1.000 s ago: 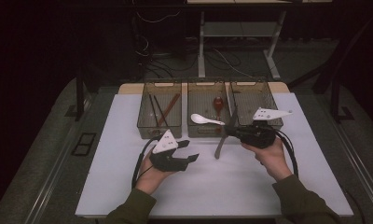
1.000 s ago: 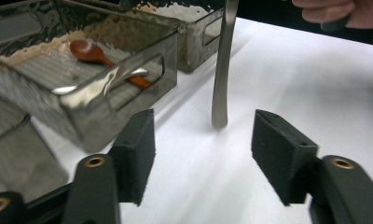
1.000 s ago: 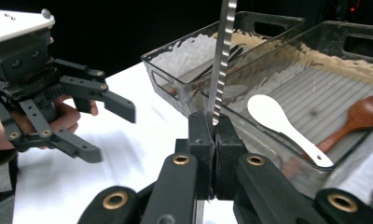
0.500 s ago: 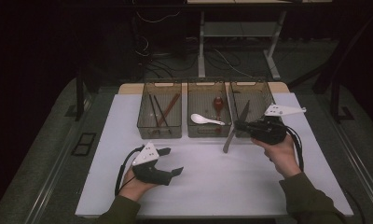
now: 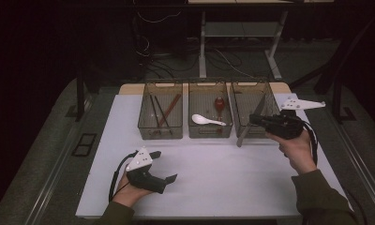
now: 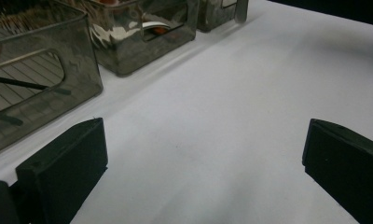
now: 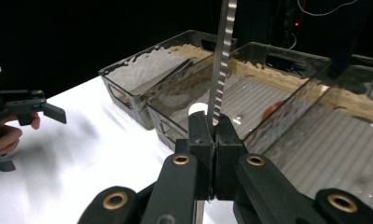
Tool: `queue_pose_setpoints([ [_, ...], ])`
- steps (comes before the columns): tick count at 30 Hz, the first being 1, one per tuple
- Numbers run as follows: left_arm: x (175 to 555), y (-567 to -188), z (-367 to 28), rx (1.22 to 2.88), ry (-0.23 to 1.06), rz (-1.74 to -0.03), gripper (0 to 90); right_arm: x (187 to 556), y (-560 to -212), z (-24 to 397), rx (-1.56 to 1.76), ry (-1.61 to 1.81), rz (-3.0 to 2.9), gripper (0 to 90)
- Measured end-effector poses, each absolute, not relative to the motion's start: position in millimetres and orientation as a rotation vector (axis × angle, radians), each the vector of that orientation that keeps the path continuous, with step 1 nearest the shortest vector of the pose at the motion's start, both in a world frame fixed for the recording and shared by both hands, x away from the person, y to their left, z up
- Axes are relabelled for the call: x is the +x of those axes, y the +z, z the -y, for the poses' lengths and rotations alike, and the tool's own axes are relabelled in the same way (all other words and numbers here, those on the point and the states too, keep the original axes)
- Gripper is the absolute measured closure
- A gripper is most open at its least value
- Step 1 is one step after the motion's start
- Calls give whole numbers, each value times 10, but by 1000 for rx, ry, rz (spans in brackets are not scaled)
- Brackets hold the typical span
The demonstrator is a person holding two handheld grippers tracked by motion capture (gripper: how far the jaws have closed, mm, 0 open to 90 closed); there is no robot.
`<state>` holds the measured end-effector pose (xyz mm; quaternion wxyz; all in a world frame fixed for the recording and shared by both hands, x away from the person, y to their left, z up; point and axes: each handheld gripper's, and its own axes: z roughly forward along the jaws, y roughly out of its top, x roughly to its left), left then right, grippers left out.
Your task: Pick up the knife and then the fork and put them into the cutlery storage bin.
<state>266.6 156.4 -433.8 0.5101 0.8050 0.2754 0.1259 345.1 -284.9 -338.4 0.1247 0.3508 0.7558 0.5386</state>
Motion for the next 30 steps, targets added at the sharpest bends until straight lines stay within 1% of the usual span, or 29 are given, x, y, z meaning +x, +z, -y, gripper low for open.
queue_pose_setpoints([
  [8, 2670, -4357, -1537, 1955, 268, -664, 0, 3456, -3244, 3038, 1031, 1553, -2175, 881],
  [18, 2668, -4369, -1517, 1962, 254, -659, 0, 3481, -2959, 3285, 1042, 1538, -2097, 882],
  [24, 2667, -4364, -1522, 1961, 253, -656, 0, 3571, -2799, 3371, 1051, 1483, -2064, 882],
  [30, 2666, -4367, -1518, 1962, 248, -656, 0, 3715, -2755, 3445, 1076, 1404, -2037, 882],
])
